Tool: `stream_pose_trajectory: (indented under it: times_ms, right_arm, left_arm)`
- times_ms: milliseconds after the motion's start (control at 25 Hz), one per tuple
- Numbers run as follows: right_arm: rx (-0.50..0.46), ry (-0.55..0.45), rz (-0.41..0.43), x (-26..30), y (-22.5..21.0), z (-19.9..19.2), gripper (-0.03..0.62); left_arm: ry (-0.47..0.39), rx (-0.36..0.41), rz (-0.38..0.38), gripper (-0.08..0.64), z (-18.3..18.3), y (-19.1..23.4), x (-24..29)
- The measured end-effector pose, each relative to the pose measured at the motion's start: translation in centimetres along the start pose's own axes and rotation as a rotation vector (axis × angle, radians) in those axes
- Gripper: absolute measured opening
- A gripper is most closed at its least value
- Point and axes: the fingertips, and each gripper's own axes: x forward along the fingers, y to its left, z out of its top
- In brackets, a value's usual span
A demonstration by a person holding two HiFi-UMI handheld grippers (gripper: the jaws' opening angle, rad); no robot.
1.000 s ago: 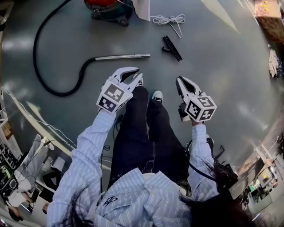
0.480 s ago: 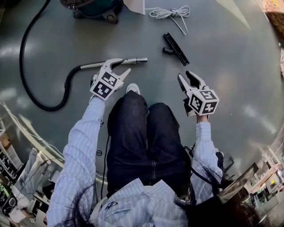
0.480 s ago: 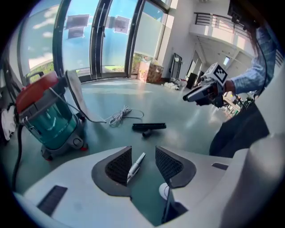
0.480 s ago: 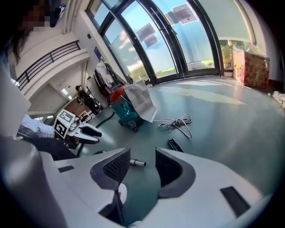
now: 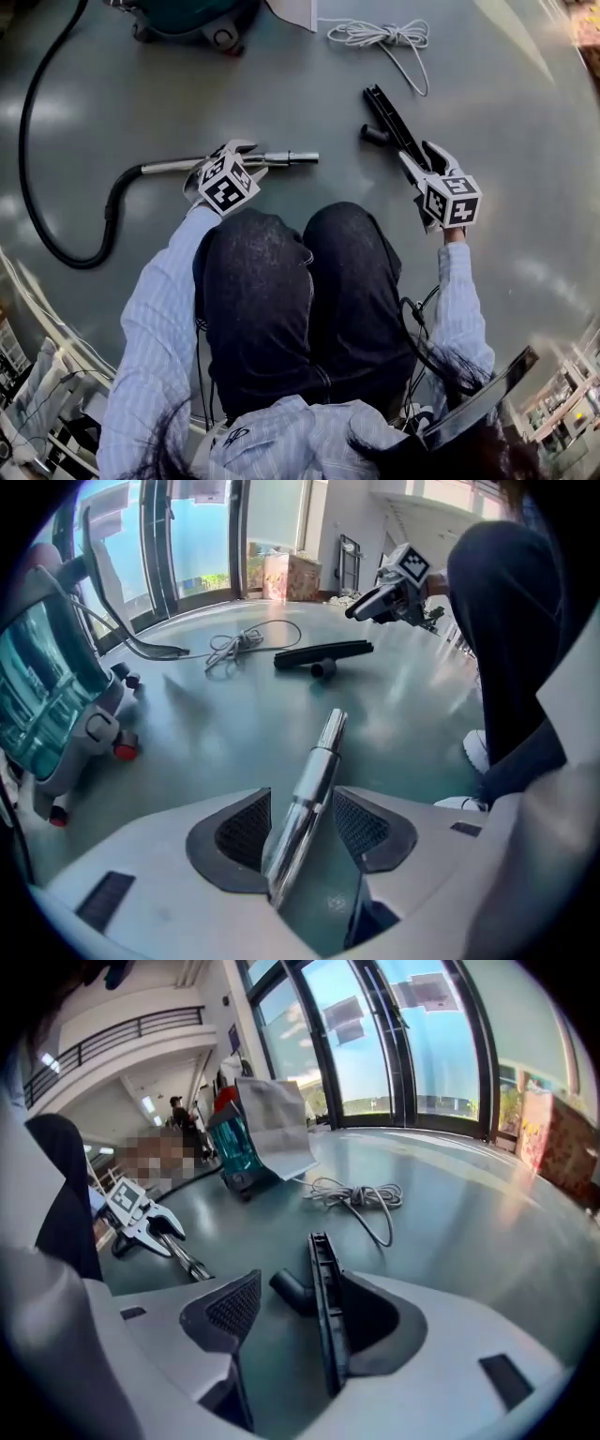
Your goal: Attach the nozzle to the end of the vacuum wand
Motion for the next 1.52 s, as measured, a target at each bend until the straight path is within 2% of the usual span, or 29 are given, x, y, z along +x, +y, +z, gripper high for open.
stream_pose_trajectory:
  times_ms: [240, 400, 720, 1000, 1120, 1320, 1520]
  right_arm:
    - [-0.145, 0.120, 0.025, 5.0, -2.4, -2.5, 0.288]
    - [-0.227, 0.217, -0.002, 6.5, -3.4, -3.3, 0.295]
    - [-0.139, 0.316, 0.058, 9.9, -3.9, -5.1, 0.295]
    - [-0.047, 0.315, 0.079, 10.3, -3.2, -5.0, 0.290]
    - [-0.110, 0.321, 0.097, 10.4, -1.9, -4.8, 0.242]
    - [-0.255, 0.342, 0.212, 10.7, 2.6, -5.4, 0.238]
    - [-0.307, 0.340, 0.221, 11.1, 4.5, -5.3, 0.236]
  left_arm:
    - [0.050, 0.113, -0.036, 0.184, -1.9, -0.1, 4.1]
    - [0.051, 0.149, -0.042, 0.187, -2.0, -0.3, 5.3]
    - [0.032, 0.137, -0.067, 0.190, -2.1, -0.1, 5.5]
    - [0.014, 0.153, -0.048, 0.190, -2.2, -0.3, 5.6]
    - [0.002, 0.154, -0.037, 0.198, -2.1, 0.0, 5.6]
    - [0.022, 0.141, -0.015, 0.196, -2.0, 0.5, 5.4]
    - [0.043, 0.132, -0.002, 0.196, -1.4, 0.8, 5.0]
